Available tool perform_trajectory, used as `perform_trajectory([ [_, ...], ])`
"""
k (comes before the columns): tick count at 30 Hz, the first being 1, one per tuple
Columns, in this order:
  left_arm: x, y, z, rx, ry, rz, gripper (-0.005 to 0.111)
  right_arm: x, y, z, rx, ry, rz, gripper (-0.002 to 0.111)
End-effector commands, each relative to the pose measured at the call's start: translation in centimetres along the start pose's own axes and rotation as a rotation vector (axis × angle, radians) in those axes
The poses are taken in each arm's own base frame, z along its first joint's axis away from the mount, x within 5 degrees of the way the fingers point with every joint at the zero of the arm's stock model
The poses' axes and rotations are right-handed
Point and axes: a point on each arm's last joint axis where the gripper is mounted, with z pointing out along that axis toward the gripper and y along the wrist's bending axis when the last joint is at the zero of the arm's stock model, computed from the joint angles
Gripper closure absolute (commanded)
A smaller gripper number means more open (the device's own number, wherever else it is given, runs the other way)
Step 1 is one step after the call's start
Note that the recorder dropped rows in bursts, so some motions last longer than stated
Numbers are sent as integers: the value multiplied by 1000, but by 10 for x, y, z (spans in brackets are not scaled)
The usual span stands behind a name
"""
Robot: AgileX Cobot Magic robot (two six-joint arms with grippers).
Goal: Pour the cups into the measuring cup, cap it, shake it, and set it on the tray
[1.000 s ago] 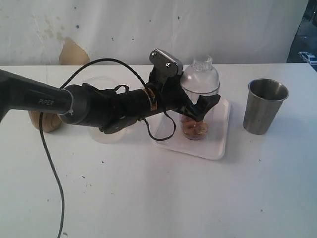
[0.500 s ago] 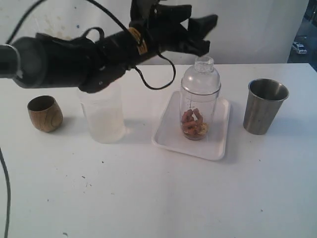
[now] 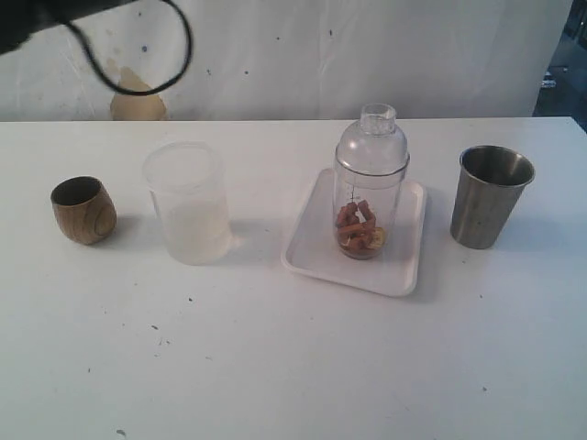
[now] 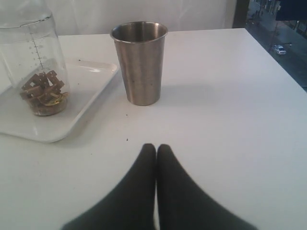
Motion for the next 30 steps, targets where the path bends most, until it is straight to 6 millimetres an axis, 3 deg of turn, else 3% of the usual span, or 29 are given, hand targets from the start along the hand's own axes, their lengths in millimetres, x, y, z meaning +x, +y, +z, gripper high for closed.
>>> perform_trajectory([
  [1,-17,-1,-64,-31,-21,39,106,0,0,0,0,-3,-5,108],
  [9,-13,-7,-166,-78,-85,47,106,0,0,0,0,-3,-5,108],
  [16,14,-12,-225,-117,-106,28,106,0,0,0,0,-3,-5,108],
  [22,25,-12,-246,-144,-93,-17,106,0,0,0,0,-3,-5,108],
  [30,25,-12,-247,-144,-96,-16,106,0,0,0,0,-3,-5,108],
])
